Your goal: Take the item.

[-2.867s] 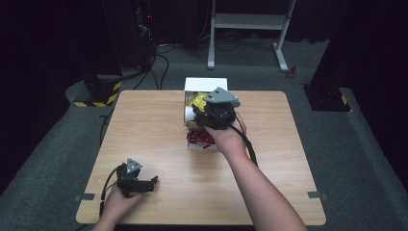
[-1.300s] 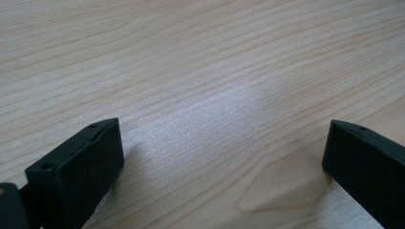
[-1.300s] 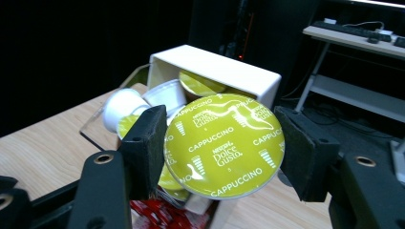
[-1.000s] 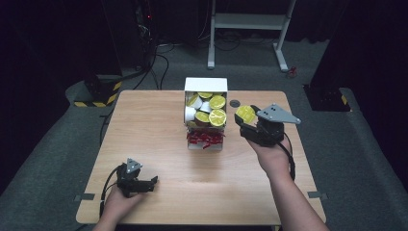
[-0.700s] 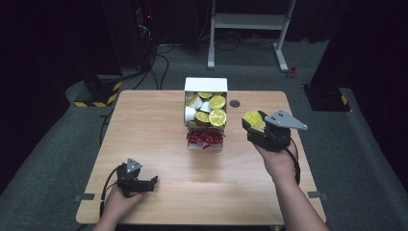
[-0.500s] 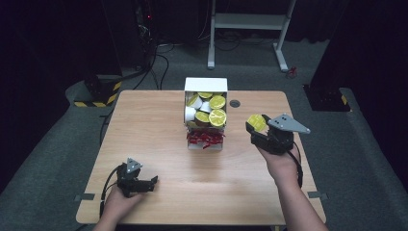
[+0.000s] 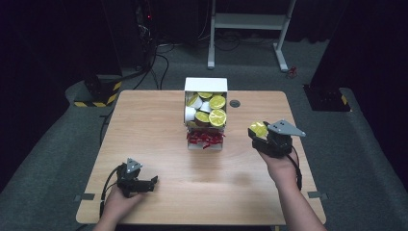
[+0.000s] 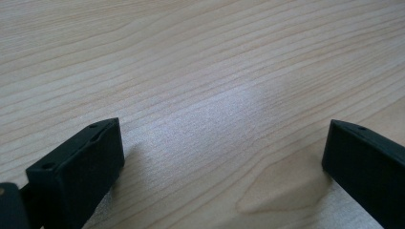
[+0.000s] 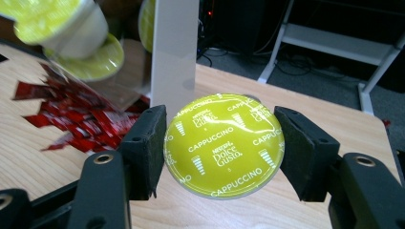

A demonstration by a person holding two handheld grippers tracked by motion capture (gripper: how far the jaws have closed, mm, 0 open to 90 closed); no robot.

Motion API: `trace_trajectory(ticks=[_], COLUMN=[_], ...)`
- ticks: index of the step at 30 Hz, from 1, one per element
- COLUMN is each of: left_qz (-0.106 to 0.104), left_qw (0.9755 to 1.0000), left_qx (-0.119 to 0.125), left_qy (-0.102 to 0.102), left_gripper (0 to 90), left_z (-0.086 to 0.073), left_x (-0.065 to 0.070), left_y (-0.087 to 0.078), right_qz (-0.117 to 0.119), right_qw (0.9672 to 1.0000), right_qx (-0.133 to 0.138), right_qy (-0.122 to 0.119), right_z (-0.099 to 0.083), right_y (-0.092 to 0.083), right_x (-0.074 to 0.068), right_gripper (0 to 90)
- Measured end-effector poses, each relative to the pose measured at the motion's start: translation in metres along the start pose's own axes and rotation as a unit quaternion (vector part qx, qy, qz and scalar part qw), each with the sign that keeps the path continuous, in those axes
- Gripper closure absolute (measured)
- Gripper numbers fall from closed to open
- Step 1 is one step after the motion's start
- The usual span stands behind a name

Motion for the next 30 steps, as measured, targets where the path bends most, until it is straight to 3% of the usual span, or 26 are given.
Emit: trace_trajectory(ticks=[20,30], left_qz=[0.0,0.0], left_qw=[1.0,1.0], left_qx=[0.0,0.001], left_qy=[0.0,-0.002], left_gripper=[0.9,0.9], left_z=[0.0,0.0], left_x=[0.0,0.0], left_y=[0.0,0.0], right_qz=[-0.013,-0.016], right_qw=[0.9982,0.9969], right_qx=[-0.055,-0.073], right_qy=[0.019,0.025], right_z=[-0.045,-0.057], right_y=[0.049,0.068], right_x=[0.019,0.024], right_gripper=[38.8,38.8])
Point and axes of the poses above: each handheld gripper's, and its own axes: y roughly forward along the jaws, z roughly out of its top, x roughly to its right, the point moved 9 cm from there along y, roughly forward along the jaws, and after that the axes turned 11 degrees about -y, right-handed, at the moved point
